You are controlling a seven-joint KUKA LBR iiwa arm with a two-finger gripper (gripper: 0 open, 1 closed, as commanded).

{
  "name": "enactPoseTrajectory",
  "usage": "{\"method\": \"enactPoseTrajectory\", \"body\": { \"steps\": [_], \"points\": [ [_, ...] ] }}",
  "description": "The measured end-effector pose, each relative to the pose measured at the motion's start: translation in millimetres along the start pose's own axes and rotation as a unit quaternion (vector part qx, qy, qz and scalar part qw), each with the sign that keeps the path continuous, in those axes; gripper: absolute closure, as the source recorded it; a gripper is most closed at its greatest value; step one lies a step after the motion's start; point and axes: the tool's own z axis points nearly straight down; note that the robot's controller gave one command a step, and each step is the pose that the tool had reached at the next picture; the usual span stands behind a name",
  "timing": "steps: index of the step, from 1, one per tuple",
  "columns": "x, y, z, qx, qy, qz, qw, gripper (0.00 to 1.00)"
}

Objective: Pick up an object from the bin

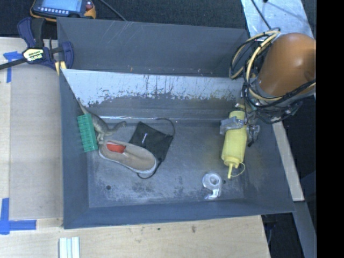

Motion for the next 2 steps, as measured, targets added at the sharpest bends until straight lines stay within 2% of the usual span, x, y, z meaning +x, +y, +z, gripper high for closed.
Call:
{"method": "enactPoseTrajectory", "body": {
  "steps": [2],
  "points": [
    [-0.1,-1.0,-18.1,0.003,-0.0001,0.000,1.0000,1.00]
  ]
}}
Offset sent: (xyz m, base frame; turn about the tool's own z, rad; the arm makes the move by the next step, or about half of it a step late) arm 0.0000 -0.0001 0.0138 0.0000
